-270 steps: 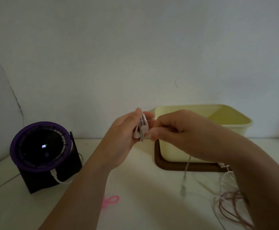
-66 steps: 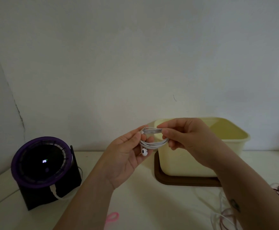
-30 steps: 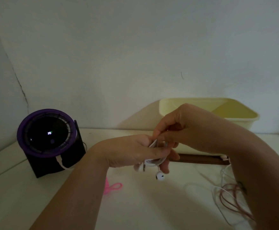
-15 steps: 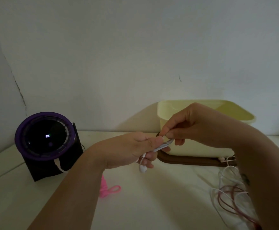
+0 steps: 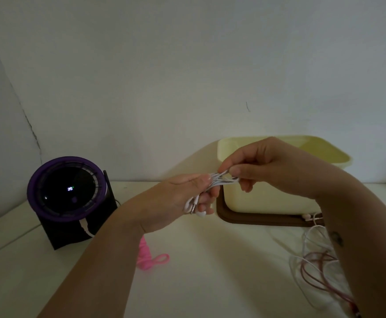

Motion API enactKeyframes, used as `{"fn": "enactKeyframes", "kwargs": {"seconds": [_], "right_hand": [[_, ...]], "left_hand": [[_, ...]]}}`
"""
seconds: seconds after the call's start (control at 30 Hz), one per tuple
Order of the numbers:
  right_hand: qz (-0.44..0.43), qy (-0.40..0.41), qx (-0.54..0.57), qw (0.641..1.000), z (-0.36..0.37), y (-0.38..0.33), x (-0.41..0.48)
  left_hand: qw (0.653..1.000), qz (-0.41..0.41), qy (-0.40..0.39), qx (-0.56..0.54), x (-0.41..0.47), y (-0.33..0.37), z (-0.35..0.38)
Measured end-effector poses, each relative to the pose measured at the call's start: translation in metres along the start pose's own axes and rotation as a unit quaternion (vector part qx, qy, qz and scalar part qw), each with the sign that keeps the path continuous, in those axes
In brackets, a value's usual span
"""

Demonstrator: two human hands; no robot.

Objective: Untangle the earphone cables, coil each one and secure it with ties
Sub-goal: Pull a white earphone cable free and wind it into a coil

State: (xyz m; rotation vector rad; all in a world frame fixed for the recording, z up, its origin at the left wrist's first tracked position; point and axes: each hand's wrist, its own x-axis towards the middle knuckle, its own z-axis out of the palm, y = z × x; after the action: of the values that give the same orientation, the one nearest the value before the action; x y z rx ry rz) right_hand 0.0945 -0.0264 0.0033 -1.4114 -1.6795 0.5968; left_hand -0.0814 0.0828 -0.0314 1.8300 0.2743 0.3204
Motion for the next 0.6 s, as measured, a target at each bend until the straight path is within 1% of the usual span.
{"fn": "enactKeyframes", "kwargs": {"seconds": [0.07,0.1,0.2,0.23,0.27,0.3,0.37,0.4,0.43,0.5,0.53,0.6], "right_hand": [[0.011,-0.016,0.058,0.998,0.004,0.002,0.002],[0.021,-0.027,0.088,0.996,0.008,0.004,0.004],[0.047,-0.046,0.183,0.981,0.028,0.005,0.009],[0.048,-0.048,0.197,0.978,0.036,0.004,0.011],[0.046,-0.048,0.188,0.98,0.045,0.002,0.011],[0.042,-0.043,0.15,0.987,0.052,0.0,0.012],[0.019,-0.024,0.037,0.999,0.067,-0.006,0.015],[0.001,-0.008,-0.004,1.0,0.073,-0.009,0.017],[-0.017,0.01,-0.02,1.0,0.079,-0.013,0.018],[-0.036,0.029,0.017,0.999,0.089,-0.019,0.02],[-0.034,0.027,0.055,0.998,0.093,-0.022,0.02],[-0.003,0.008,0.156,0.988,0.096,-0.026,0.022]], "left_hand": [[1.0,0.007,0.013,0.016,-0.006,-0.002,-0.001],[0.999,0.014,0.02,0.048,-0.009,-0.003,-0.002],[0.979,0.025,0.069,0.191,-0.024,-0.004,-0.007],[0.97,0.021,0.088,0.228,-0.029,-0.005,-0.009],[0.962,0.014,0.104,0.254,-0.036,-0.006,-0.011],[0.955,0.009,0.119,0.271,-0.041,-0.007,-0.013],[0.947,0.008,0.147,0.285,-0.054,-0.008,-0.015],[0.946,0.012,0.154,0.285,-0.058,-0.01,-0.017],[0.946,0.013,0.157,0.283,-0.064,-0.011,-0.02],[0.948,0.018,0.152,0.278,-0.075,-0.012,-0.026],[0.95,0.025,0.149,0.274,-0.081,-0.011,-0.03],[0.949,0.034,0.143,0.28,-0.088,-0.007,-0.035]]}}
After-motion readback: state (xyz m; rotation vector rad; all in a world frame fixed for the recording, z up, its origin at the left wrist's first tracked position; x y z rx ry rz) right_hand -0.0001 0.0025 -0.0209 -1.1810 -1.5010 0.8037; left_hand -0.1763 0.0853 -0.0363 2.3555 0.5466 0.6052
